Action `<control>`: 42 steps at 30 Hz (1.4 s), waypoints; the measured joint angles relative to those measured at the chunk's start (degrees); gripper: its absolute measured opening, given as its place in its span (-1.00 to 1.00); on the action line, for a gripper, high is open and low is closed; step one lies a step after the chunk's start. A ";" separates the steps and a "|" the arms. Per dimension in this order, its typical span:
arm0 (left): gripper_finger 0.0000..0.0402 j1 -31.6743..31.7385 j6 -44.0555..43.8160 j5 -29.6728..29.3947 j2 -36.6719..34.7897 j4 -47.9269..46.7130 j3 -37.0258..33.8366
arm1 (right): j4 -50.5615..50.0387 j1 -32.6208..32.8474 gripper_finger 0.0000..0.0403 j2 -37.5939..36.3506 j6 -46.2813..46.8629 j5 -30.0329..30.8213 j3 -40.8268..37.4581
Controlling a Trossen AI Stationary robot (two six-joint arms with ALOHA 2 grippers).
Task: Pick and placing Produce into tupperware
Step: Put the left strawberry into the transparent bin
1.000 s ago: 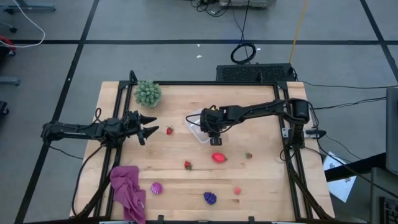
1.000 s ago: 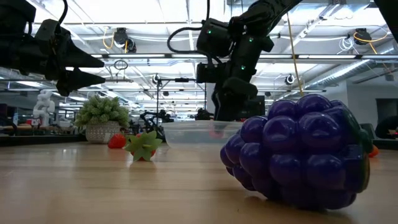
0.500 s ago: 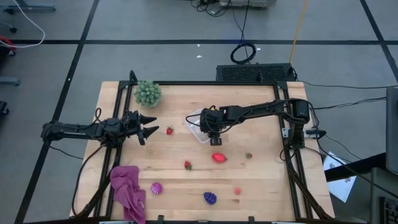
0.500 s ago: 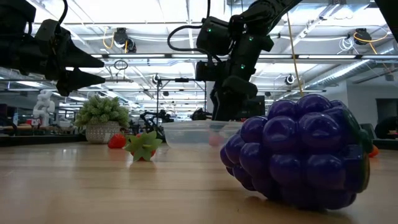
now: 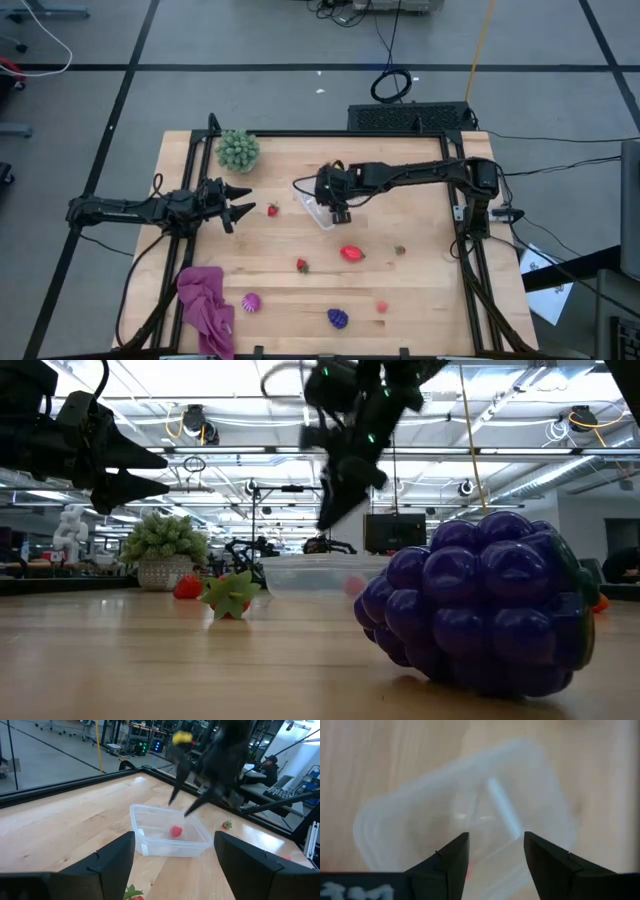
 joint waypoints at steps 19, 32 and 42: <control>0.36 -4.83 1.05 2.68 11.55 1.22 8.80 | -1.34 3.52 -0.10 -13.74 -3.06 11.75 15.00; 0.36 -9.27 -7.78 -10.85 49.37 -55.58 57.73 | -1.75 3.56 -0.10 -19.08 3.50 11.72 14.98; 0.36 -8.85 -20.17 -6.52 70.60 -66.27 61.14 | -3.83 3.56 -0.10 -19.53 3.16 11.69 14.98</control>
